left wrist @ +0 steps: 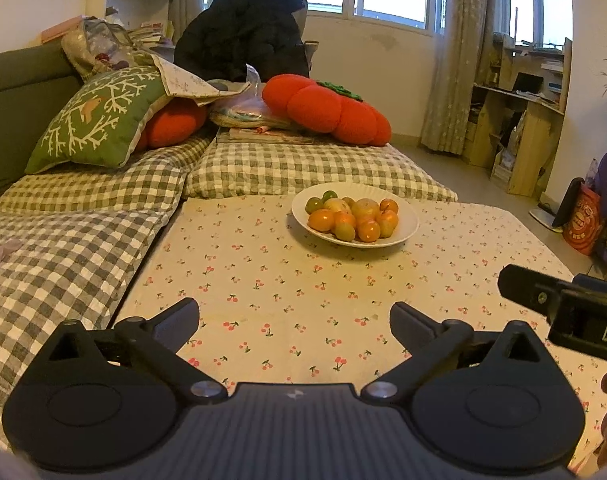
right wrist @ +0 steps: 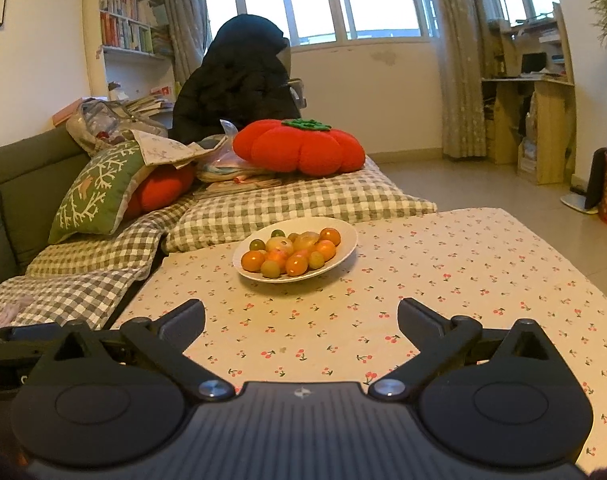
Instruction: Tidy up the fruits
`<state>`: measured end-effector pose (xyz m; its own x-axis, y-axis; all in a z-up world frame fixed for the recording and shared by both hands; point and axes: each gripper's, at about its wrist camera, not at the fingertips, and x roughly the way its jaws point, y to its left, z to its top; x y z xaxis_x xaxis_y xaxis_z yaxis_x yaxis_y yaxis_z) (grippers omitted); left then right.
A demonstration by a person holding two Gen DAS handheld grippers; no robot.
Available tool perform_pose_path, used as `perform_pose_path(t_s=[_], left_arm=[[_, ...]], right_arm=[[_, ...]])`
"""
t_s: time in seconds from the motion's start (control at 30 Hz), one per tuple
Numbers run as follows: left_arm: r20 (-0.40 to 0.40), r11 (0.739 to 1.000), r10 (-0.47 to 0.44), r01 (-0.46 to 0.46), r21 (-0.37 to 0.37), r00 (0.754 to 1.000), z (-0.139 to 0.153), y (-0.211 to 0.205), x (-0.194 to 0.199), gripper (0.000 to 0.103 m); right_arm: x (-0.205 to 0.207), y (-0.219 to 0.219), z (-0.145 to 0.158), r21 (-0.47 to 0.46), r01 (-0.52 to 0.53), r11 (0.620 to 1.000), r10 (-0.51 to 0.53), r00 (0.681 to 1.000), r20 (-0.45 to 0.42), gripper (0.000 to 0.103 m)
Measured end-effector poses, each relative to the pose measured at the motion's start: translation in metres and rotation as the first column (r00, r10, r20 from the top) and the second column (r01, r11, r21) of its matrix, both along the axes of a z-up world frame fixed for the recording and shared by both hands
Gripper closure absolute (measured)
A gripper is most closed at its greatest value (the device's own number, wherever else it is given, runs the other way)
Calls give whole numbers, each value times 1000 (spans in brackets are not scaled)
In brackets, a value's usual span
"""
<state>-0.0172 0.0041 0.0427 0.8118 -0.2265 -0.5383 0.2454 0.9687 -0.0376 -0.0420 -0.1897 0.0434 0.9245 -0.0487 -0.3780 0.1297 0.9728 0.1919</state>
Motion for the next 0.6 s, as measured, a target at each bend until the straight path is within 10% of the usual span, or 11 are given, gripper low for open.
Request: perform_pose_path(t_s=[0.6], left_arm=[[12, 1000, -8, 8, 6, 1000, 5, 0, -2, 6]], right_arm=[[0, 6, -2, -8, 3, 1000, -3, 1000, -16, 0]])
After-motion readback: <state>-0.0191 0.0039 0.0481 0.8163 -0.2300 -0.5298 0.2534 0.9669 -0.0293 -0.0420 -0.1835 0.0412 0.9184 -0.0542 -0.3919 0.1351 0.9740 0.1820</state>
